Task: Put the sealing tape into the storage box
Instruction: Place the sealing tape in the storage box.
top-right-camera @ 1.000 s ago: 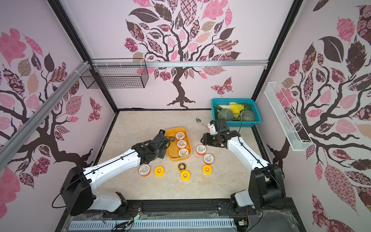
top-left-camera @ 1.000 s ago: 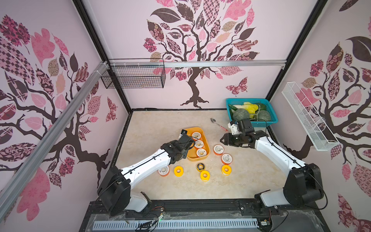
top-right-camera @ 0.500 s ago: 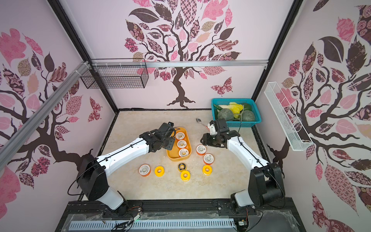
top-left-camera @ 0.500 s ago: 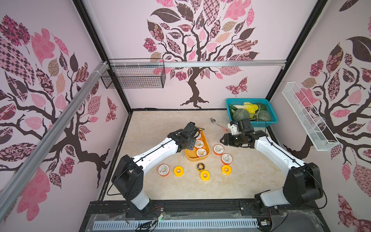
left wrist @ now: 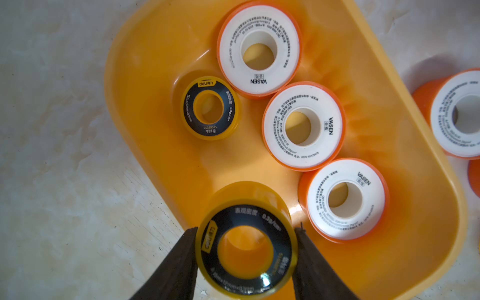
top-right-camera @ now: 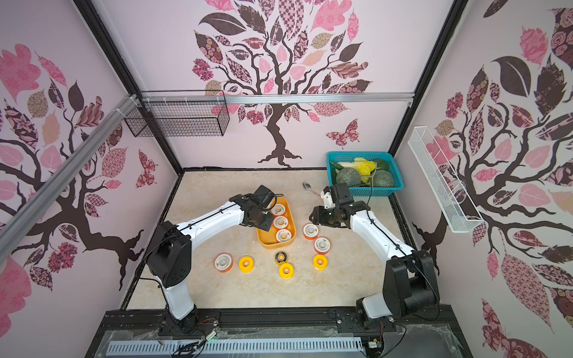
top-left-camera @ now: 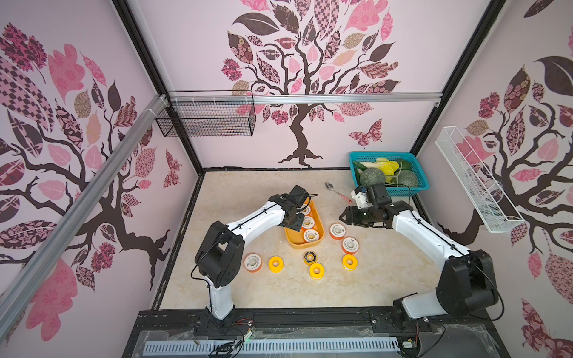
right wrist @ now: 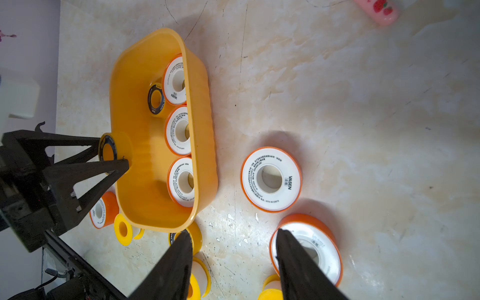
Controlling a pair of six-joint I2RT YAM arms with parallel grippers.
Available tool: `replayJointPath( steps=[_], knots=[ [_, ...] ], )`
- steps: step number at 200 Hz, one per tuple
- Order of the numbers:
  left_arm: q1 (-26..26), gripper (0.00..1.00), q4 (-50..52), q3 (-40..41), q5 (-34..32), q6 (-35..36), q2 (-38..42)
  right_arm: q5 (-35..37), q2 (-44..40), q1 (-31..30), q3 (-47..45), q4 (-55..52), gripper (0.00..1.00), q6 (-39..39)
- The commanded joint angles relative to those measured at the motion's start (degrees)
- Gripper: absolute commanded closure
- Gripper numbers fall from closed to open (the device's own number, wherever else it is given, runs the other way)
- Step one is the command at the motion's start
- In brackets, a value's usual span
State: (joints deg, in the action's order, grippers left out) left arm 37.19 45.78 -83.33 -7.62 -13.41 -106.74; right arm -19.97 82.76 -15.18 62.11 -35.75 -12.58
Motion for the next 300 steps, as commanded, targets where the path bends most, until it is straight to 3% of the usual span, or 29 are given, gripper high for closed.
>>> replayJointPath(
  steps=[1,117,300],
  knots=[
    [-0.2,0.47,1.4,-1.8,0.9,0.6,-2.1,-0.6,0.7,0.2,1.8,-0.8,0.43,1.0],
    [-0.7,0.47,1.7,-5.3,-1.6,0.1,-9.0,-1.2,1.2,0.2,1.4,-1.0,0.42,1.2],
    [-1.1,0.46,2.1,-7.1,-4.6,-1.0,-11.2,-1.7,2.4,0.2,1.4,-1.4,0.41,1.9]
  ],
)
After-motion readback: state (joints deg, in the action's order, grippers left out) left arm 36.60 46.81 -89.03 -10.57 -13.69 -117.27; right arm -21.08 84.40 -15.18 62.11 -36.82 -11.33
